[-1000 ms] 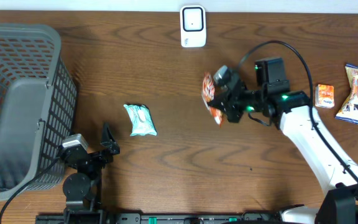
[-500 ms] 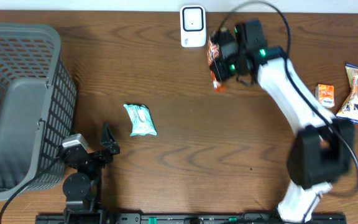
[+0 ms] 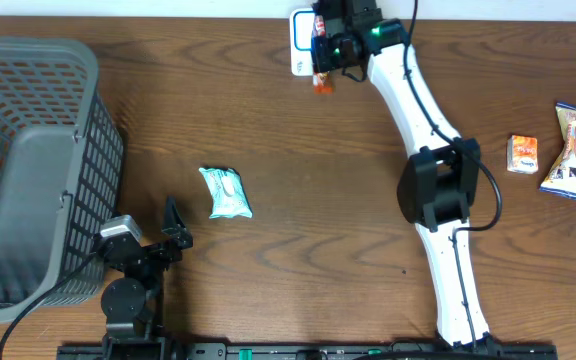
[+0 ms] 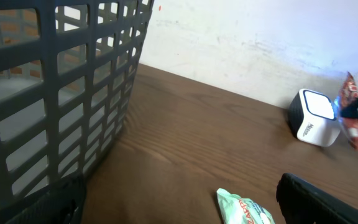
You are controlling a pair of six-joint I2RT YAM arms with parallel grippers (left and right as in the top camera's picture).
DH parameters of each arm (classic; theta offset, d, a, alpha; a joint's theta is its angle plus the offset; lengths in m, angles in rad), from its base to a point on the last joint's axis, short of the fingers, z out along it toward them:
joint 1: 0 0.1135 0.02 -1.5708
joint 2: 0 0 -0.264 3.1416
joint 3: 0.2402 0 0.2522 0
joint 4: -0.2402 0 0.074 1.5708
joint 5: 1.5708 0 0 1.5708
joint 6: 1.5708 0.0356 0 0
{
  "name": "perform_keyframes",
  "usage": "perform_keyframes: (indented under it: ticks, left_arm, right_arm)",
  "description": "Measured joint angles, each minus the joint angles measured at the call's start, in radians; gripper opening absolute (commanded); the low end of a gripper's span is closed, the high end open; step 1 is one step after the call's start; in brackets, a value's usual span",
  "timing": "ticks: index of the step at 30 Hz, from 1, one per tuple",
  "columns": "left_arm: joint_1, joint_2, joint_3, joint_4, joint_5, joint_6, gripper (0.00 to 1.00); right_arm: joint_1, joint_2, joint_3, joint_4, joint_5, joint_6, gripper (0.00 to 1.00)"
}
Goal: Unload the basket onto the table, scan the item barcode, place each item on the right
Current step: 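Hold the TOP bar in front of the scanner window, then carry the TOP bar right and release it by the other items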
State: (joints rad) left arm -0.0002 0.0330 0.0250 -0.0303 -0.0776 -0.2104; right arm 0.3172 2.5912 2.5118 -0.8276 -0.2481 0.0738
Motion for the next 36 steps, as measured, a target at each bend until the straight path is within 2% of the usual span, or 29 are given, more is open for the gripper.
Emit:
perform_keyframes:
  ticks: [5,10,12,18,21,25,32,36]
  left_arm:
    - [0.0,0.0,0.0,0.0,0.0,0.0,0.98]
    - [0.0,0.0,0.0,0.0,0.0,0.0,0.98]
    - [0.0,0.0,0.0,0.0,0.0,0.0,0.98]
    - [0.0,0.0,0.0,0.0,0.0,0.0,0.98]
    - [0.0,0.0,0.0,0.0,0.0,0.0,0.98]
    - [0.0,0.0,0.0,0.0,0.0,0.0,0.98]
    - [0.0,0.0,0.0,0.0,0.0,0.0,0.98]
    - [0.0,0.0,0.0,0.0,0.0,0.0,0.98]
  right_arm:
    - [0.013,0.028,0.006,0.068,0.019,0.055,0.01]
    - [0.013,0.036,0.013,0.053,0.043,0.103,0.01]
    - [0.013,0.039,0.035,-0.004,0.06,0.116,0.01]
    - [0.008,0.048,0.182,-0.314,0.115,0.121,0.01]
    - [-0.012,0.048,0.257,-0.476,0.181,0.121,0.01]
    - [-0.077,0.048,0.285,-0.595,0.302,0.121,0.01]
    - [-0.247,0.049,0.235,-0.555,0.492,0.121,0.01]
    - [-0.385,0.05,0.15,-0.439,0.531,0.136,0.01]
